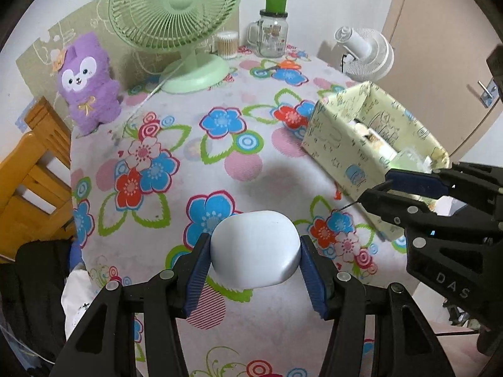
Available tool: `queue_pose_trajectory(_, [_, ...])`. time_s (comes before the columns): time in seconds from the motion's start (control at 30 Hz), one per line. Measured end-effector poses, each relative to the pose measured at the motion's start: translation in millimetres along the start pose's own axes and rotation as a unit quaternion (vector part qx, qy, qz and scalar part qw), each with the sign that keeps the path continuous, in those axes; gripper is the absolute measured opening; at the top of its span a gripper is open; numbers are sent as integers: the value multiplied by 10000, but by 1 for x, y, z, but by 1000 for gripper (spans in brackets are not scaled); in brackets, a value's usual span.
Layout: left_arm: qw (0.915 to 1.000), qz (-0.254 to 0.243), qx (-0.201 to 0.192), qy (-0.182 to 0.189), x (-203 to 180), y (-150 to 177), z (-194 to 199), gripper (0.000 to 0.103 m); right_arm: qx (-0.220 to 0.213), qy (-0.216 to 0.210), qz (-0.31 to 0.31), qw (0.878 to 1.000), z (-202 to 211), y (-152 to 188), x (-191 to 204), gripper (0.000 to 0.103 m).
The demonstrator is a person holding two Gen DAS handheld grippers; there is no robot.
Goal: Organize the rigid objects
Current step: 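Carry the white object with the left tool to the box while the right tool carries the key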
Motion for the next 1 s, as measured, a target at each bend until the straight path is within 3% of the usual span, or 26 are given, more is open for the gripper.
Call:
queue_pose_trajectory(0.53, [9991, -292, -313, -32, -39, -20, 36, 57, -382, 50, -51, 9992, 44, 2, -19, 34])
queue_pose_trajectory(1.0, [9990, 89, -438, -83, -74, -49, 37, 57, -512, 39, 174, 9985, 56, -11, -67, 34])
Point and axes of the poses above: each gripper's, at about its wrist camera, not at the fingertips, and z roughly against the way its jaws point, x to its left, y to its underside, the point moved 1 cm from there along -z, roughly the way its jaws point, and after that the axes turned 9 degrees about z, right-handed, at the moved point
